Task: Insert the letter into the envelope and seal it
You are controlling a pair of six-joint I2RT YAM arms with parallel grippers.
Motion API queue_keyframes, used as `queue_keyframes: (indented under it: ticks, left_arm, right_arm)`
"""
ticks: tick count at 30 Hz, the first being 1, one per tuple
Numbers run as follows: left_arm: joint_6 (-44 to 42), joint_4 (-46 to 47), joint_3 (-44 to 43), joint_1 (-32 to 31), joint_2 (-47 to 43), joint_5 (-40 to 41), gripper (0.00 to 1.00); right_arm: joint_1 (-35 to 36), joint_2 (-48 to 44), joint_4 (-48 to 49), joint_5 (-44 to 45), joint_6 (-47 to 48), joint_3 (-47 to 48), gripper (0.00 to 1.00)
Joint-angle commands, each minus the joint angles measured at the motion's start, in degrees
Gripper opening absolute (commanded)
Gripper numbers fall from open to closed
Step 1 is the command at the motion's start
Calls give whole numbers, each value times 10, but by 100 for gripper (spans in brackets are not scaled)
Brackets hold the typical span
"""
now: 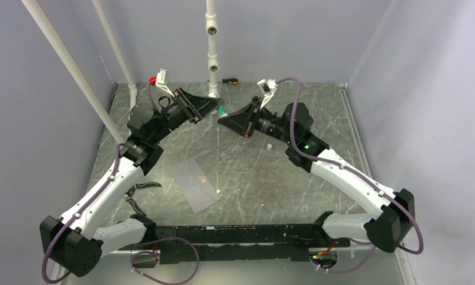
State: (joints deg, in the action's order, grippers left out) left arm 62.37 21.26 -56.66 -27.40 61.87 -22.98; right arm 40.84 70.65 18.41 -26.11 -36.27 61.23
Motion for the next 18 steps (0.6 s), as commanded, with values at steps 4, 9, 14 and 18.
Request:
queue_keyframes:
  ticks: [4, 9, 14, 18]
  left_arm:
    - [-31, -208, -92, -3, 0, 28, 3]
    - [-48, -289, -141, -3, 14, 44, 2]
    - [-82, -281, -146, -3, 7, 42, 3]
    - [-91, -242, -135, -3, -2, 17, 2]
  right_arm:
    - [4, -23, -138, 167, 414, 62, 1]
    - [21, -19, -160, 227, 528, 74, 29]
    - [19, -44, -220, 153, 439, 82, 70]
    - [12, -70, -277, 53, 286, 86, 82]
